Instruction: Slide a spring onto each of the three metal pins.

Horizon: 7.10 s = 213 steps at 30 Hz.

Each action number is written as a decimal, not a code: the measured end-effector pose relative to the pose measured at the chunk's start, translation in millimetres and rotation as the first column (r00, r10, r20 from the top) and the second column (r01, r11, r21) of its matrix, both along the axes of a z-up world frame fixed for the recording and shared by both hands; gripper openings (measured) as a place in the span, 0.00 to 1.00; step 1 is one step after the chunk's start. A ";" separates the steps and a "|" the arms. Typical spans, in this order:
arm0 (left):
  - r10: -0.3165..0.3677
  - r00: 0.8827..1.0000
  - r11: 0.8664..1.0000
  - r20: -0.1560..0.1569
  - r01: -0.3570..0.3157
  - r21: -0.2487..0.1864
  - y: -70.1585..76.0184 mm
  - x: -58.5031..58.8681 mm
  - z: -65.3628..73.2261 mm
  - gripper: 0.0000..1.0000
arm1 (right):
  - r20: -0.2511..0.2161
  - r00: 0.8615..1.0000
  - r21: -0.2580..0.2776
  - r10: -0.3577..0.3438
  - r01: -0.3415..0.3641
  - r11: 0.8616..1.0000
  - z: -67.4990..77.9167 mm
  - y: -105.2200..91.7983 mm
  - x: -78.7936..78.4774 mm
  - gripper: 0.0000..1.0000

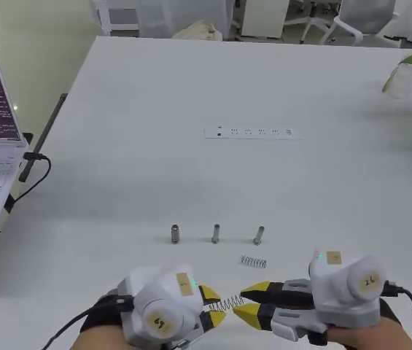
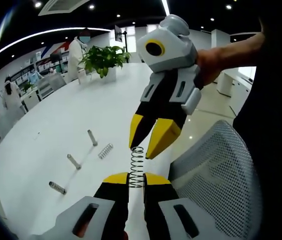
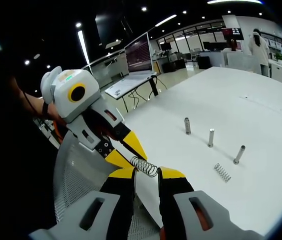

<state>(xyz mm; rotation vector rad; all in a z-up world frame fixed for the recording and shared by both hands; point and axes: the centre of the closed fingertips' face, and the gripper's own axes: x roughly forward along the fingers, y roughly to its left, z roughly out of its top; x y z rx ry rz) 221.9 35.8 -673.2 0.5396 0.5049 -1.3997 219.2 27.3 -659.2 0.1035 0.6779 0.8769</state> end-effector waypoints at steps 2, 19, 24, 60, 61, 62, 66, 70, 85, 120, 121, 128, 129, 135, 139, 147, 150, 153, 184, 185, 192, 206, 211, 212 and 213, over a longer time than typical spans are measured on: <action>-0.007 1.000 1.000 0.003 0.007 -0.002 -1.3 -0.5 1.1 0.03 | -0.003 1.000 -0.002 -0.002 0.002 1.000 -1.7 -1.9 0.4 0.15; -0.033 0.999 0.999 0.026 0.033 0.005 -4.8 -1.9 2.4 0.03 | -0.002 1.000 0.017 0.006 -0.006 1.000 3.3 -2.1 2.0 0.10; -0.043 0.999 0.999 0.034 0.042 0.013 -6.0 -1.6 1.3 0.03 | -0.005 1.000 0.019 0.023 -0.023 1.000 4.7 0.2 1.4 0.10; -0.024 0.999 0.998 0.046 0.027 -0.056 -23.7 8.6 13.9 0.03 | 0.069 0.987 -0.153 0.147 -0.135 0.979 21.5 0.0 9.6 0.08; -0.025 0.999 0.998 0.045 0.027 -0.056 -23.8 8.6 13.8 0.03 | 0.069 0.987 -0.151 0.145 -0.133 0.980 22.4 -0.6 10.1 0.08; -0.025 0.999 0.998 0.046 0.028 -0.058 -24.0 8.7 13.9 0.03 | 0.070 0.987 -0.152 0.145 -0.133 0.979 22.5 -0.7 10.1 0.08; -0.028 0.998 0.998 0.051 0.031 -0.049 -23.7 8.6 12.0 0.03 | 0.072 0.987 -0.152 0.142 -0.130 0.980 24.9 -1.5 10.0 0.08; -0.029 0.998 0.998 0.053 0.031 -0.047 -23.0 8.6 11.9 0.03 | 0.067 0.988 -0.152 0.136 -0.125 0.981 25.5 -2.7 9.8 0.08; -0.047 0.998 0.996 0.048 0.050 -0.069 -26.5 8.1 19.9 0.03 | 0.065 0.984 -0.179 0.167 -0.153 0.972 30.8 -6.6 10.8 0.09; -0.098 0.994 0.987 0.057 0.104 -0.118 -39.9 2.3 36.6 0.02 | 0.021 0.860 -0.439 0.509 -0.450 0.778 36.2 -16.5 1.6 0.15; -0.098 0.994 0.987 0.058 0.104 -0.119 -40.0 2.5 37.0 0.02 | 0.017 0.857 -0.441 0.514 -0.455 0.773 35.2 -16.7 1.2 0.15; -0.101 0.993 0.987 0.057 0.107 -0.122 -41.0 2.7 38.5 0.02 | 0.019 0.844 -0.449 0.536 -0.472 0.759 33.9 -15.0 1.2 0.13; -0.102 0.993 0.987 0.056 0.108 -0.122 -41.1 2.5 38.4 0.02 | 0.018 0.843 -0.450 0.538 -0.474 0.757 33.6 -14.9 1.1 0.13; -0.110 0.992 0.986 0.054 0.116 -0.122 -41.9 0.3 38.0 0.02 | 0.007 0.828 -0.459 0.560 -0.495 0.737 29.7 -14.3 -1.7 0.12; -0.116 0.992 0.985 0.054 0.121 -0.121 -41.6 -0.7 37.5 0.02 | 0.002 0.821 -0.469 0.571 -0.504 0.725 27.6 -15.3 -2.7 0.10; -0.120 0.991 0.985 0.053 0.125 -0.120 -41.9 -1.4 37.4 0.03 | 0.010 0.818 -0.463 0.575 -0.506 0.728 28.6 -13.3 -2.9 0.09; -0.121 0.991 0.985 0.052 0.127 -0.116 -42.4 -2.1 36.0 0.03 | 0.005 0.817 -0.469 0.576 -0.507 0.723 27.3 -13.8 -3.8 0.09; -0.123 0.991 0.986 0.053 0.129 -0.111 -42.9 -3.2 34.4 0.03 | 0.000 0.817 -0.476 0.576 -0.507 0.719 25.0 -14.9 -4.3 0.09; -0.006 1.000 0.996 -0.011 0.005 -0.087 -19.2 3.4 6.9 0.09 | -0.030 0.857 -0.457 0.515 -0.470 0.755 10.3 -23.0 -3.3 0.09; 0.003 1.000 0.996 -0.017 -0.004 -0.089 -17.9 3.7 6.6 0.09 | -0.032 0.858 -0.458 0.513 -0.469 0.755 9.0 -23.7 -3.0 0.09; 0.051 0.998 0.995 -0.028 -0.054 -0.089 -5.0 7.5 4.3 0.11 | -0.052 0.865 -0.461 0.499 -0.464 0.756 2.3 -28.9 1.2 0.09; 0.187 0.981 0.976 -0.046 -0.191 -0.107 28.9 31.5 5.7 0.15 | -0.089 0.873 -0.497 0.479 -0.456 0.739 -8.7 -42.3 17.5 0.09; 0.241 0.969 0.963 -0.055 -0.245 -0.111 43.9 39.1 5.2 0.18 | -0.103 0.875 -0.508 0.473 -0.455 0.731 -11.6 -46.0 24.1 0.09; 0.247 0.967 0.962 -0.053 -0.252 -0.110 46.2 40.3 5.2 0.19 | -0.104 0.875 -0.509 0.474 -0.456 0.730 -12.0 -46.6 25.2 0.09; 0.253 0.966 0.960 -0.054 -0.257 -0.110 48.0 41.1 5.3 0.19 | -0.105 0.874 -0.511 0.474 -0.457 0.729 -12.1 -47.0 26.3 0.09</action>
